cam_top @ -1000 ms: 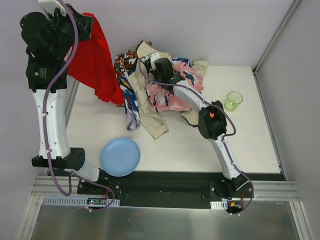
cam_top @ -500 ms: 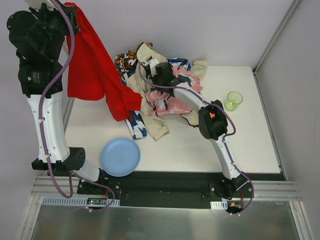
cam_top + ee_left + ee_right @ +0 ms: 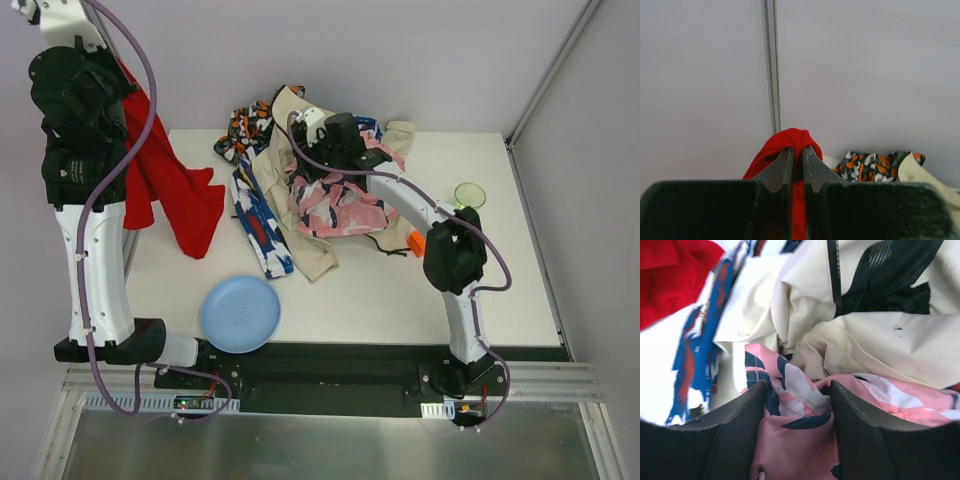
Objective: Pick out a specific cloth from the pile
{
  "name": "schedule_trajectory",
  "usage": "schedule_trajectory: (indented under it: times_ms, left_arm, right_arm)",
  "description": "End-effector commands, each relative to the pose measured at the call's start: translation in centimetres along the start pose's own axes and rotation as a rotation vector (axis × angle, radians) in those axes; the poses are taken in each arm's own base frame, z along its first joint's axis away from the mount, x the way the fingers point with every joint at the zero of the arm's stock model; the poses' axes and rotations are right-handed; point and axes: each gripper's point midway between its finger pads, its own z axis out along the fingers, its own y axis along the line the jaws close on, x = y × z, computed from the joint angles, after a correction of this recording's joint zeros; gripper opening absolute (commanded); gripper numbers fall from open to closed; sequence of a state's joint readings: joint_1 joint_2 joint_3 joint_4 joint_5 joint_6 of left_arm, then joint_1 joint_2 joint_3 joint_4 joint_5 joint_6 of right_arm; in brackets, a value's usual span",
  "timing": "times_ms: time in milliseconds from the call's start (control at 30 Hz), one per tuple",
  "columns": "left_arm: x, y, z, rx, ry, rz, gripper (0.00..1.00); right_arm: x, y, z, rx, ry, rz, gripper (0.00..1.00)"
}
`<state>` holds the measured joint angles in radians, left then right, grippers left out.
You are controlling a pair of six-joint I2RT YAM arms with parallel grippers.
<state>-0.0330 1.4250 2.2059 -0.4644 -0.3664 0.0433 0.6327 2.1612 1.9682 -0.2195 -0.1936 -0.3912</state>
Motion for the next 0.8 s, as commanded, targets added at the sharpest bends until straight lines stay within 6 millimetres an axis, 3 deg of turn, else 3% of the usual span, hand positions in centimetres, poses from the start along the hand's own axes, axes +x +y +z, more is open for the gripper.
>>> schedule_trajectory:
  times_ms: [0, 133, 333, 500, 633, 767]
  left_arm:
    - [-0.4, -0.8, -2.6, 0.088, -0.024, -0.049, 0.00]
    - [3.7, -1.7, -2.6, 0.115, 0.070, -0.092, 0.00]
    - [12.8, -1.5, -2.7, 0.052, 0.264, -0.148, 0.00]
    - [21.0, -1.4, -3.6, -0.011, 0.417, -0.223, 0.00]
    - [26.9, -0.3, -3.5, -0.099, 0.522, -0.239, 0.00]
    - [32.3, 3.0, -4.2, -0.238, 0.617, -0.340, 0.00]
  right_arm:
    - [-6.2, 1.7, -5.7, -0.051, -0.155, -0.015, 0.57]
    - [-7.5, 2.5, -7.7, -0.075, -0.195, -0.006, 0.63]
    - [-9.1, 4.1, -10.6, -0.141, -0.239, 0.011, 0.99]
    - [-9.6, 5.2, -13.8, -0.168, -0.272, 0.015, 0.96]
    - [-8.1, 4.6, -15.9, -0.102, -0.265, 0.041, 0.96]
    - [-5.1, 2.7, -17.9, 0.032, -0.244, 0.104, 0.96]
